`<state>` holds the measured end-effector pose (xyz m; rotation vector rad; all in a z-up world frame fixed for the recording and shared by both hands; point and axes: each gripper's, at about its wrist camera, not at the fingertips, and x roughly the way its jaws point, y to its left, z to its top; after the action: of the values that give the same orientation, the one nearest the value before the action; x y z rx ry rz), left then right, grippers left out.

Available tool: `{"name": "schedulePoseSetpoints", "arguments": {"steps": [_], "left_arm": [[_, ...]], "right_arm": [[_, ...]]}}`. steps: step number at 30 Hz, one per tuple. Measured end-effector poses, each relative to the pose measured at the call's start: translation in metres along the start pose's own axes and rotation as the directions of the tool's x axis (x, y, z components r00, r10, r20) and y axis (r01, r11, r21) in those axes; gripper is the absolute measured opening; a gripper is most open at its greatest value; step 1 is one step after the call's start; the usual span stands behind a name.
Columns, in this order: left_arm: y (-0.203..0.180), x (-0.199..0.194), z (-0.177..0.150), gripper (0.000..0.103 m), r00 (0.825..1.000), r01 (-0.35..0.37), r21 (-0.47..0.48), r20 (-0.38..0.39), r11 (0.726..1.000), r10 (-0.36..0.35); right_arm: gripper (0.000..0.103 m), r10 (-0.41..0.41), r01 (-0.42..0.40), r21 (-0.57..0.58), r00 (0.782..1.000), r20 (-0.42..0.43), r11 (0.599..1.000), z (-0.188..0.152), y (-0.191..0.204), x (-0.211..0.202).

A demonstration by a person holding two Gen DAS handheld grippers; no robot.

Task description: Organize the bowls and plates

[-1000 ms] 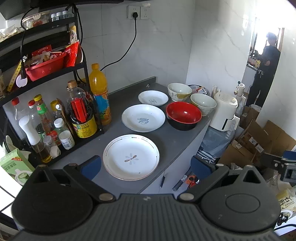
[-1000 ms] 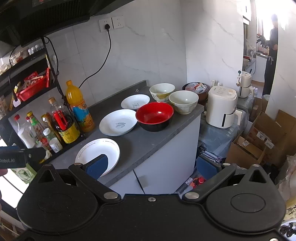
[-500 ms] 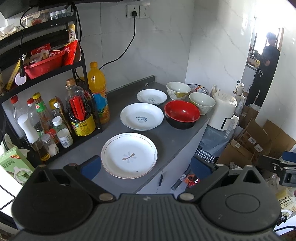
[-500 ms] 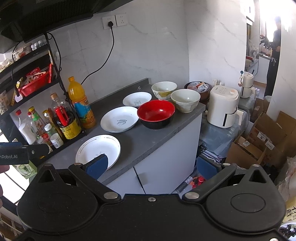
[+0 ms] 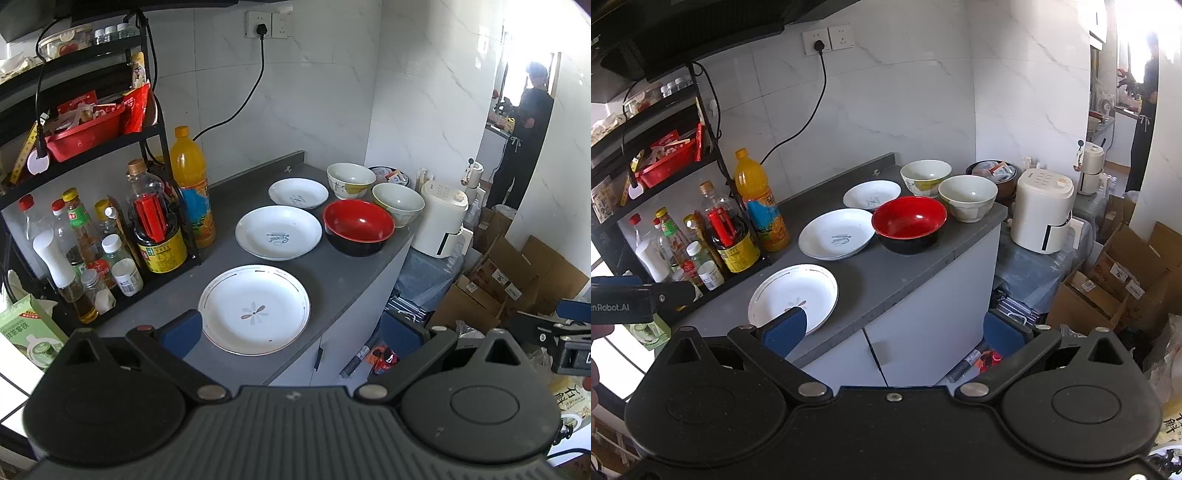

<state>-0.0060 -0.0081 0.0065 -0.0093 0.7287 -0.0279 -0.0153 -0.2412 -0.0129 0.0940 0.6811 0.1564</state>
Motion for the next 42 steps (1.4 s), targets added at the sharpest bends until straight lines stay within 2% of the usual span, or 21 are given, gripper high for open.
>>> {"name": "schedulePoseSetpoints", "arguments": {"steps": [27, 42], "left_arm": [[0.006, 0.006, -0.002, 0.102, 1.0, 0.011, -0.008, -0.013, 1.0, -0.011], [0.037, 0.026, 0.013, 0.102, 0.999, 0.036, -0.004, -0.018, 0.999, -0.036]], "right_arm": [[0.103, 0.0, 0.0, -0.006, 1.0, 0.003, 1.0, 0.005, 0.009, 0.008], [0.103, -0.013, 0.013, 0.038, 1.0, 0.005, 0.999, 0.014, 0.032, 0.03]]}}
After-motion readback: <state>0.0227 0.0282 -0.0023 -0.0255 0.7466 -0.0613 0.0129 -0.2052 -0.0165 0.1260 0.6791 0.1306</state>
